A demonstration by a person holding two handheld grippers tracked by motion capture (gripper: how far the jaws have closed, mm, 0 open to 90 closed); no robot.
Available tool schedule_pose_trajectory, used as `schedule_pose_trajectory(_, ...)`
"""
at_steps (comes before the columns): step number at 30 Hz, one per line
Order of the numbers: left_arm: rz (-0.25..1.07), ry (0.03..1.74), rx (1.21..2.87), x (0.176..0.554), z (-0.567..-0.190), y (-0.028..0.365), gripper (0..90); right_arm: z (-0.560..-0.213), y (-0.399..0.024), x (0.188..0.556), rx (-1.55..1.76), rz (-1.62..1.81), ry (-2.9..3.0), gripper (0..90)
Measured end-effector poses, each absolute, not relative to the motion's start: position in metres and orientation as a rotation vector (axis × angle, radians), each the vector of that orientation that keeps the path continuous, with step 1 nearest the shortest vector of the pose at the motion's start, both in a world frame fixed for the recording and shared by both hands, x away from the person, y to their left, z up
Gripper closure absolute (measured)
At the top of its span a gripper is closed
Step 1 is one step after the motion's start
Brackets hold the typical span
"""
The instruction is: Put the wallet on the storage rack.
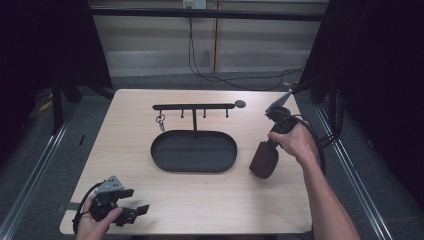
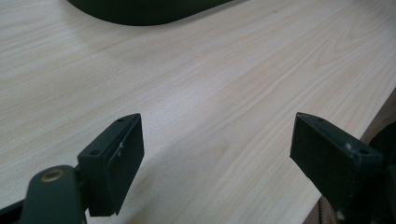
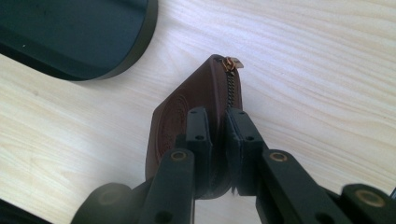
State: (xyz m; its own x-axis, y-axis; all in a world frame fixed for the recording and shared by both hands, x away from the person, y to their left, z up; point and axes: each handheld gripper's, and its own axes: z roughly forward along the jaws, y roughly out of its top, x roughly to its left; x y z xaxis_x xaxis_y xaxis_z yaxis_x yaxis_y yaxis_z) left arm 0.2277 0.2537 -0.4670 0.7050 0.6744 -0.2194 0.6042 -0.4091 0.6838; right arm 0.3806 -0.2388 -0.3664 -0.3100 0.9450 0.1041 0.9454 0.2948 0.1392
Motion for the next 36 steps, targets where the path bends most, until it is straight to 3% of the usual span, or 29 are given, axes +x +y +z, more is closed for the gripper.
schedule_pose_trajectory(36, 0.103, 1.002, 2.118, 0.232, -0.469, 0.256, 17.2, -0.318, -0.229, 0.387, -1.837, -0.387, -2.587, 80.8)
